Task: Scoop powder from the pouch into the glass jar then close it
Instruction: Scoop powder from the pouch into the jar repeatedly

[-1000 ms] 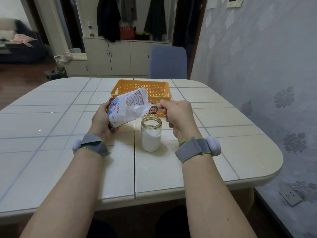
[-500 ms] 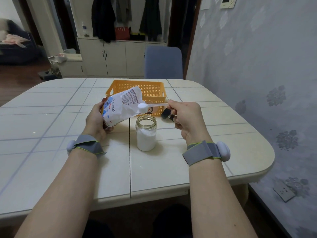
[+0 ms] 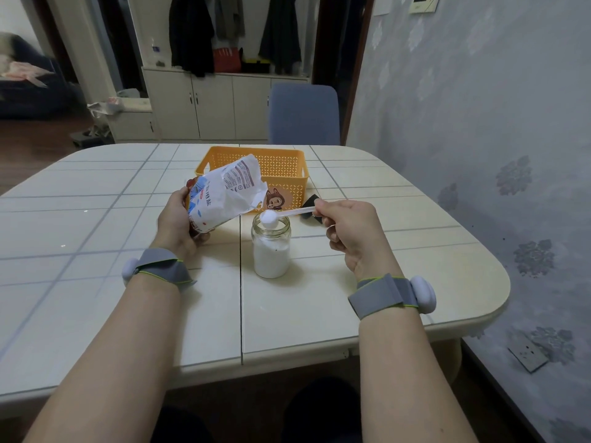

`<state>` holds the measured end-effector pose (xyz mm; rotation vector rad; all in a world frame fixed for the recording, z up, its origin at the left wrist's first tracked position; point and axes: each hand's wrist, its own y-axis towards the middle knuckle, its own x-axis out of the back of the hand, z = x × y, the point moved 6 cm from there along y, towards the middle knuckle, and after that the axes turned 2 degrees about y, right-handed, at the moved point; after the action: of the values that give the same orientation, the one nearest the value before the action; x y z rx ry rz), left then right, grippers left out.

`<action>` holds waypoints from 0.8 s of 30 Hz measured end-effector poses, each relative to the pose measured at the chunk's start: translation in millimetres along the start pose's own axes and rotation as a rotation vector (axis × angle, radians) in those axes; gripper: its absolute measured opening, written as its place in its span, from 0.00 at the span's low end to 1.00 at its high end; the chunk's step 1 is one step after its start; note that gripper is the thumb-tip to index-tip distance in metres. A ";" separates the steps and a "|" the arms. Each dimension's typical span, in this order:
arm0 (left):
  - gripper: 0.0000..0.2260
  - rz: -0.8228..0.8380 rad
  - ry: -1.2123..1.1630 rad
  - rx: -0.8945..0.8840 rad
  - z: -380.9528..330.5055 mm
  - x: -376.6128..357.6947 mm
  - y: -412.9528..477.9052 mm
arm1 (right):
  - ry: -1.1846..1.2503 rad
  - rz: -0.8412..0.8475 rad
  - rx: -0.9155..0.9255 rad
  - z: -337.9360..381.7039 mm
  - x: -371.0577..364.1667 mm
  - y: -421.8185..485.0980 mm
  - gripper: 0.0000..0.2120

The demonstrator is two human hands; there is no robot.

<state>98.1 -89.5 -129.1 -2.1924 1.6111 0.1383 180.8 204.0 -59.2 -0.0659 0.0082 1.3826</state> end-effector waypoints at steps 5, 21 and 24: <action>0.14 0.002 0.005 0.005 1.3 0.2 1.6 | 0.097 0.004 0.073 -3.4 2.8 -2.0 0.10; 0.14 0.018 0.015 -0.002 0.0 -1.0 1.4 | 0.272 0.073 0.159 1.0 0.1 -13.1 0.03; 0.14 0.013 0.011 0.000 0.0 -1.1 0.2 | 0.279 0.043 0.171 0.5 1.5 -14.1 0.03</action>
<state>97.6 -88.5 -128.8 -2.1871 1.6316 0.1299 194.9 202.8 -58.2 -0.1151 0.3620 1.4013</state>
